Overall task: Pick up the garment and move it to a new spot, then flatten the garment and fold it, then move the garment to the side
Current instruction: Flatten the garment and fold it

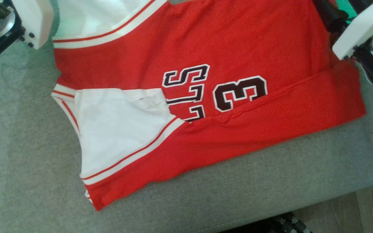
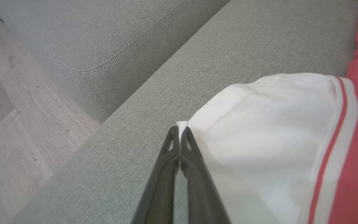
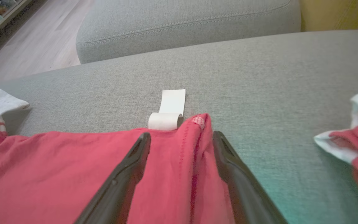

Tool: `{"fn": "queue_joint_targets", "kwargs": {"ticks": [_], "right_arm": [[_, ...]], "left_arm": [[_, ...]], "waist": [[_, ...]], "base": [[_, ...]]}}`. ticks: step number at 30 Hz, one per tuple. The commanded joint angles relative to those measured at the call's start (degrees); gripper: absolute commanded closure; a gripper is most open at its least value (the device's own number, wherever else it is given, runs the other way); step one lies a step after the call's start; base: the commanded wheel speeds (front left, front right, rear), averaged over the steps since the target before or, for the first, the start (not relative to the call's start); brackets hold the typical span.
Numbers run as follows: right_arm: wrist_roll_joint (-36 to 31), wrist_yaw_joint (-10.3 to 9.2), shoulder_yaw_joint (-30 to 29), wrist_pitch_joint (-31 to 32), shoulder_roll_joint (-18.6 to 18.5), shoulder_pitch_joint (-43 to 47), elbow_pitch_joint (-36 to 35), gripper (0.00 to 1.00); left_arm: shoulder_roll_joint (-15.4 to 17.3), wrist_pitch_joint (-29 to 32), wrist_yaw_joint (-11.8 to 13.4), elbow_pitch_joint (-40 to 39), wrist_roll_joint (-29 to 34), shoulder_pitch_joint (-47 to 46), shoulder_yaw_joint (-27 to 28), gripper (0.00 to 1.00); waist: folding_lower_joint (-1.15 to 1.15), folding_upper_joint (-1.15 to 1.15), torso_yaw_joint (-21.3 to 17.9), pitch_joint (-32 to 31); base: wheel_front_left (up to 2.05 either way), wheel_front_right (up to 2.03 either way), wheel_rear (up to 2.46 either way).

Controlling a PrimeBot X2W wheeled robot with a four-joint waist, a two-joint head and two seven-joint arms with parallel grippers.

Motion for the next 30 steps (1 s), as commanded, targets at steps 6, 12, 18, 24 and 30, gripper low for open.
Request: {"fn": "queue_joint_targets", "kwargs": {"ticks": [6,12,18,24,30], "right_arm": [[2.90,-0.05,3.36,0.57,-1.04,-4.30,3.90,0.23],[3.87,-0.05,5.47,-2.51,-1.28,-7.51,7.98,1.00],[5.76,-0.05,5.40,-6.51,-1.75,-9.27,9.09,1.00],[9.72,-0.05,5.21,-9.29,-4.79,-8.74,8.17,1.00],[13.15,-0.05,5.78,-10.94,-9.96,-3.50,4.96,1.00]], "left_arm": [[0.62,-2.78,0.10,0.04,-1.49,-5.38,-0.19,1.00],[0.26,-5.46,0.10,1.35,-1.64,-7.10,-2.42,1.00],[-0.03,-12.04,0.10,3.25,1.33,-9.30,-2.83,1.00],[-1.67,-20.43,0.10,5.59,3.06,-9.77,-2.90,1.00],[-2.05,-26.85,0.10,4.29,2.08,-6.55,-3.33,1.00]], "waist": [[0.00,0.00,2.01,0.62],[0.00,0.00,2.76,1.10],[0.00,0.00,3.17,0.90],[0.00,0.00,4.98,-1.03],[0.00,0.00,8.02,-3.79]], "base": [[0.00,0.00,0.00],[0.00,0.00,0.00],[0.00,0.00,0.00],[0.00,0.00,0.00],[0.00,0.00,0.00]]}}
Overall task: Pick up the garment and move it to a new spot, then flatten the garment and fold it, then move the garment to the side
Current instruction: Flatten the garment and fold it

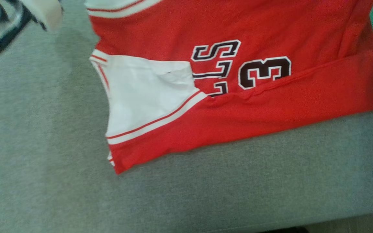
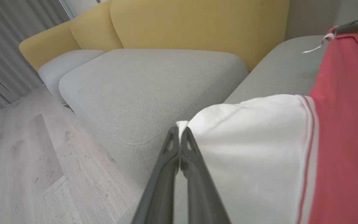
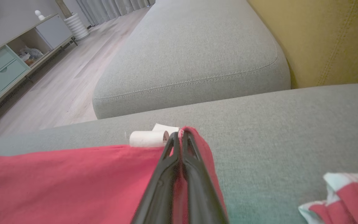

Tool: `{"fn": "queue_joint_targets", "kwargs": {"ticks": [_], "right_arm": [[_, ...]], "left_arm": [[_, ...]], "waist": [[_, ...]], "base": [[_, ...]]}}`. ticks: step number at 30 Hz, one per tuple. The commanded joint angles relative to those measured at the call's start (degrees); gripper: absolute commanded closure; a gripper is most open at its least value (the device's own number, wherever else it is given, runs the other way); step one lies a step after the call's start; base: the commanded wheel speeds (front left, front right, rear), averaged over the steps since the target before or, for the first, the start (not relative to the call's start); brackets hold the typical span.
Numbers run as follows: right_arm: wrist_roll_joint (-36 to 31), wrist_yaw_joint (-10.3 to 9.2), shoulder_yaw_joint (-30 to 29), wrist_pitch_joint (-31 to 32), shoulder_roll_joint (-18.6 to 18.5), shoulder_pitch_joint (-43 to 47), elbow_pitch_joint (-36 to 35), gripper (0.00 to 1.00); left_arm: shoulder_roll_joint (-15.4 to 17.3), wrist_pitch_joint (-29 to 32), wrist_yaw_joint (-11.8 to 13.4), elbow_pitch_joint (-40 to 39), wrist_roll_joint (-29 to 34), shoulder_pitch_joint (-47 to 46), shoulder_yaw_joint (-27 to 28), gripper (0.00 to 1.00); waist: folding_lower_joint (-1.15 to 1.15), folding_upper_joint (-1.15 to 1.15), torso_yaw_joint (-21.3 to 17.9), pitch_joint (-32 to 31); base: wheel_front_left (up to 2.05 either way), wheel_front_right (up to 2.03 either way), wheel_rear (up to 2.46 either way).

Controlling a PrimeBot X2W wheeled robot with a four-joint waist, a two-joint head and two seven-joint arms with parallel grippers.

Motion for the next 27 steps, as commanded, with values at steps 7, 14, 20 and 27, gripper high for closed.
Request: {"fn": "queue_joint_targets", "kwargs": {"ticks": [7,14,20,27], "right_arm": [[2.56,-0.05,-0.39,-3.19,-6.36,10.09,-4.25,1.00],[3.37,-0.05,-1.55,-6.68,-9.49,19.63,-6.43,1.00],[2.84,-0.05,-3.39,-8.26,-11.85,26.05,-8.44,1.00],[0.63,-0.05,-5.64,-8.80,-12.76,31.42,-9.64,1.00]], "left_arm": [[3.34,-5.08,1.42,-5.83,-0.92,6.09,1.72,1.00],[6.76,-7.37,6.44,-16.68,-0.96,16.43,1.00,1.00],[9.77,-6.78,11.07,-24.69,0.22,23.58,0.43,1.00],[10.29,-6.19,15.24,-30.01,2.12,30.33,0.05,1.00]], "waist": [[0.00,0.00,4.02,-4.70],[0.00,0.00,5.74,-8.74],[0.00,0.00,6.24,-10.03],[0.00,0.00,6.62,-9.61]], "base": [[0.00,0.00,0.00],[0.00,0.00,0.00],[0.00,0.00,0.00],[0.00,0.00,0.00]]}}
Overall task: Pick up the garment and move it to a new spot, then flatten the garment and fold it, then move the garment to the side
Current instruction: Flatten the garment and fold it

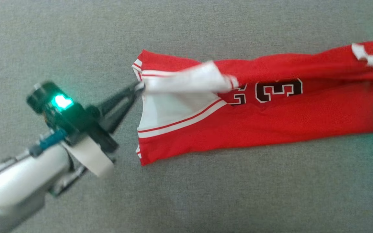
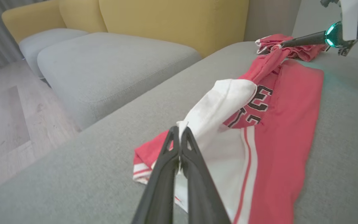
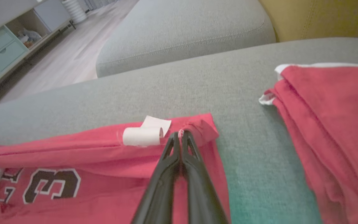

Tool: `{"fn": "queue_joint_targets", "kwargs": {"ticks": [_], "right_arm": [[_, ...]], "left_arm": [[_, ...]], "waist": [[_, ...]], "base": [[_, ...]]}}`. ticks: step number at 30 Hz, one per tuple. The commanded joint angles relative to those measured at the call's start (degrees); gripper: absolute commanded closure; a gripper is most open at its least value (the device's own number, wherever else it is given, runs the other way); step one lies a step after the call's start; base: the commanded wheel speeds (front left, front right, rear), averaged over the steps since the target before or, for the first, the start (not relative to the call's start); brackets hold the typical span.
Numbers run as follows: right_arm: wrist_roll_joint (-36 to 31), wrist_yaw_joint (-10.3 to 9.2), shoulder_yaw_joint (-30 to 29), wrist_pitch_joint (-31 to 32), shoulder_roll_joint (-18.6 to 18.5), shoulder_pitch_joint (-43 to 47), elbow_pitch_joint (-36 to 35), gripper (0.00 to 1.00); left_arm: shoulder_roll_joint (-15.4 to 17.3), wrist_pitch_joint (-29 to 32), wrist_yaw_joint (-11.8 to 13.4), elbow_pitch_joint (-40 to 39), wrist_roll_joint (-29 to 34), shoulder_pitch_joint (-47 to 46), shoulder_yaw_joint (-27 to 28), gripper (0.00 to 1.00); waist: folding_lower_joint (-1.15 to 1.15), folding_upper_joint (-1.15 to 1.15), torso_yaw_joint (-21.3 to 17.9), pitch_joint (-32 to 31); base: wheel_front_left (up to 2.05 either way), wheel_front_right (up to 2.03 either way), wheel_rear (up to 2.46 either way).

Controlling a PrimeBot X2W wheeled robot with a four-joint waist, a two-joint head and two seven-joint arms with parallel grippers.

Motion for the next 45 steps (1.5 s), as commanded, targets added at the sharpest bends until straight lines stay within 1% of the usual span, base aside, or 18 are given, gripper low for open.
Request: {"fn": "queue_joint_targets", "kwargs": {"ticks": [1,4,5,6,7,8,9,12,15,18,21,24,28,33,40,41,42,45], "right_arm": [[-0.63,-0.05,-0.62,-0.38,-2.72,2.32,-0.96,1.00],[-2.15,-0.05,-1.60,0.08,-1.89,4.58,-1.31,1.00],[-2.68,-0.05,-2.06,0.06,-1.52,5.14,-1.42,1.00],[-3.23,-0.05,-2.59,0.04,-1.15,5.67,-1.47,1.00],[-3.67,-0.05,-3.37,0.02,-0.72,6.20,-1.22,0.70],[-4.35,-0.05,-4.39,-0.25,-0.31,6.68,-0.75,0.00],[-5.25,-0.05,-5.57,-0.87,0.17,7.14,-0.25,0.00],[-7.47,-0.05,-8.72,-2.33,2.41,9.52,-0.10,0.00],[-9.82,-0.05,-12.18,-3.46,5.24,13.06,-1.10,0.00],[-12.33,-0.05,-15.57,-4.12,9.04,16.33,-2.08,0.00],[-14.68,-0.05,-19.07,-4.54,13.12,18.48,-2.43,0.00],[-17.85,-0.05,-23.05,-4.82,16.23,18.86,-1.59,0.00],[-21.76,-0.05,-28.84,-3.69,19.36,17.19,1.16,0.00],[-26.86,-0.05,-34.72,0.61,21.13,14.20,6.63,0.00],[-28.77,-0.05,-37.27,8.46,22.47,11.83,14.58,0.00],[-28.59,-0.05,-37.30,9.12,22.62,11.74,15.07,0.53],[-28.37,-0.05,-37.48,9.29,22.71,11.66,15.32,1.00],[-27.92,-0.05,-37.67,8.85,22.81,11.74,14.87,1.00]], "left_arm": [[1.86,0.05,0.71,-1.22,0.45,0.08,2.49,1.00],[0.32,-0.26,1.65,-0.53,1.47,3.00,2.40,1.00],[-0.30,-0.49,2.03,0.04,1.77,3.81,2.38,0.96],[-1.02,-0.86,2.34,0.63,1.66,4.64,2.37,0.88],[-1.73,-1.30,2.79,1.20,1.50,5.37,2.41,0.69],[-2.48,-1.76,3.65,1.76,1.03,6.18,2.85,0.04],[-3.18,-2.22,4.90,2.31,0.54,7.04,3.58,0.00],[-5.04,-3.38,9.28,2.99,0.14,10.31,6.24,0.00],[-6.88,-3.77,14.70,2.79,2.49,14.09,9.51,0.00],[-10.71,-3.81,20.78,-0.01,6.32,19.60,16.53,0.00],[-14.77,-3.82,24.46,-1.62,10.88,26.06,22.87,0.00],[-18.84,-3.83,26.72,-2.73,15.64,31.65,29.23,0.00],[-23.66,-3.83,26.27,-3.88,21.78,37.26,34.53,0.00],[-28.49,-3.83,22.58,-3.85,26.32,41.97,37.74,0.00],[-32.87,-3.84,17.82,-2.95,30.56,44.57,42.07,0.00],[-33.27,-3.84,17.29,-2.89,30.99,44.87,42.73,0.00],[-33.61,-3.84,16.77,-2.83,31.42,45.14,43.40,0.00],[-34.27,-3.84,15.82,-2.70,32.17,45.74,44.71,0.00]], "waist": [[0.01,-0.01,0.19,0.24],[0.01,-0.01,0.53,0.70],[0.01,-0.01,0.57,0.85],[0.01,-0.01,0.59,0.95],[0.01,-0.01,0.57,0.98],[0.01,-0.01,0.55,0.92],[0.01,-0.01,0.51,0.79],[0.01,-0.01,0.17,-0.12],[0.01,-0.01,-0.03,-1.30],[0.01,-0.01,-0.05,-2.46],[0.01,-0.01,0.36,-3.82],[0.01,-0.01,1.32,-4.93],[0.01,-0.01,3.72,-6.10],[0.01,-0.01,6.68,-7.00],[0.01,-0.01,9.25,-7.28],[0.01,-0.01,9.38,-7.33],[0.01,-0.01,9.49,-7.39],[0.01,-0.01,9.42,-7.54]], "base": [[0.00,0.00,0.00],[0.00,0.00,0.00],[0.00,0.00,0.00],[0.00,0.00,0.00],[0.00,0.00,0.00],[0.00,0.00,0.00],[0.00,0.00,0.00],[0.00,0.00,0.00],[0.00,0.00,0.00],[0.00,0.00,0.00],[0.00,0.00,0.00],[0.00,0.00,0.00],[0.00,0.00,0.00],[0.00,0.00,0.00],[0.00,0.00,0.00],[0.00,0.00,0.00],[0.00,0.00,0.00],[0.00,0.00,0.00]]}}
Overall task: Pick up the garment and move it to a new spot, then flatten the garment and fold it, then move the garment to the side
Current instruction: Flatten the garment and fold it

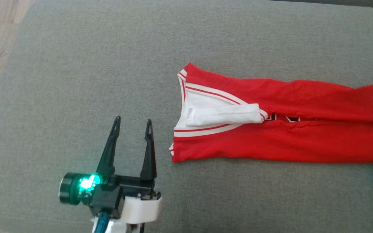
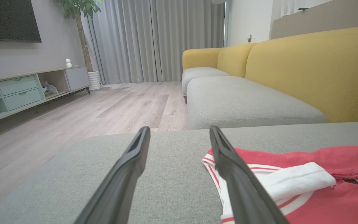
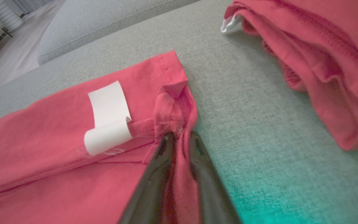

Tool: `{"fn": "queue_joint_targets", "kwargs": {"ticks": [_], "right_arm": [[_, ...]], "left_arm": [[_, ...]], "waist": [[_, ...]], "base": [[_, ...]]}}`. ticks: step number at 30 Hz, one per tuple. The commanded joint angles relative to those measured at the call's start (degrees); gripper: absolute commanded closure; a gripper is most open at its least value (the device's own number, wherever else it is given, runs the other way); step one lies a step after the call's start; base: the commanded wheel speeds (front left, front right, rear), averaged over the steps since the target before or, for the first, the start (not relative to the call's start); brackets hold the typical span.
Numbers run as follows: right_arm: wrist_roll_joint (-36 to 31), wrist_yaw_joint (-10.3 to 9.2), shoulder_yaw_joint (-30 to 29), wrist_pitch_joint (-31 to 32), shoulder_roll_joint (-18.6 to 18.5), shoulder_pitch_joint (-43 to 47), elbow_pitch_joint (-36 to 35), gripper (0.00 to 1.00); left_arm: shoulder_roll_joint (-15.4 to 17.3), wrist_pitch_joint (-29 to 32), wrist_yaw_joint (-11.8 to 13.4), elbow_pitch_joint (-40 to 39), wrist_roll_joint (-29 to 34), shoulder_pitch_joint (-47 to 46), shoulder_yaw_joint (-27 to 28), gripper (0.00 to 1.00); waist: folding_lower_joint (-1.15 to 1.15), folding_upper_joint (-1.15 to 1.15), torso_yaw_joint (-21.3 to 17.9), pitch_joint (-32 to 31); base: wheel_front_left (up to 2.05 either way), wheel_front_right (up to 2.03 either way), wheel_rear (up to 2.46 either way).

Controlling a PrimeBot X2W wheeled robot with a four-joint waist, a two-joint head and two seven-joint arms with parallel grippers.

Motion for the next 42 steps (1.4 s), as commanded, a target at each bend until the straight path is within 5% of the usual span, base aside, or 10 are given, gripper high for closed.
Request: {"fn": "queue_joint_targets", "kwargs": {"ticks": [1,9,14,23,33,34,35,36,42], "right_arm": [[0.30,-0.05,0.85,-0.33,-0.90,0.21,-1.00,1.00],[-0.29,-0.05,-1.49,-2.75,-5.53,0.96,-5.37,1.00],[1.66,-0.05,-1.24,-0.30,-4.46,-0.11,-17.13,1.00],[3.34,-0.05,9.02,8.59,7.05,-0.93,-41.52,1.00],[-0.22,-0.05,25.28,12.00,19.47,-1.44,-37.18,1.00],[-0.56,-0.05,27.72,11.74,20.17,-1.35,-34.63,0.78],[-0.52,-0.05,28.51,11.51,20.38,-1.29,-33.64,0.20],[-0.40,-0.05,29.02,11.05,20.52,-1.29,-33.05,0.00],[0.75,-0.05,25.49,5.90,20.78,-2.58,-35.71,0.00]], "left_arm": [[-0.13,-0.29,-0.29,-1.43,0.69,-0.04,2.53,0.00],[-1.82,-0.29,-3.60,-0.68,3.09,2.10,6.38,0.00],[-2.52,-0.29,-5.34,-0.40,4.29,2.74,7.98,0.00],[-4.34,-0.29,-8.31,0.91,5.56,3.10,9.13,0.00],[-6.32,-0.29,-10.80,2.25,6.20,3.15,9.35,0.00],[-6.61,-0.29,-11.17,2.62,6.24,3.25,9.42,0.00],[-6.74,-0.29,-11.30,2.76,6.29,3.27,9.50,0.00],[-6.85,-0.29,-11.41,2.88,6.31,3.33,9.61,0.00],[-7.27,-0.29,-11.45,3.09,6.40,4.58,11.20,0.00]], "waist": [[0.00,0.00,-0.24,-0.14],[0.00,0.00,-2.96,-1.71],[0.00,0.00,-4.42,-2.47],[0.00,0.00,-3.52,-3.25],[0.00,0.00,1.36,-3.49],[0.00,0.00,2.28,-3.52],[0.00,0.00,2.65,-3.57],[0.00,0.00,2.94,-3.64],[0.00,0.00,2.43,-5.25]], "base": [[0.00,0.00,0.00],[0.00,0.00,0.00],[0.00,0.00,0.00],[0.00,0.00,0.00],[0.00,0.00,0.00],[0.00,0.00,0.00],[0.00,0.00,0.00],[0.00,0.00,0.00],[0.00,0.00,0.00]]}}
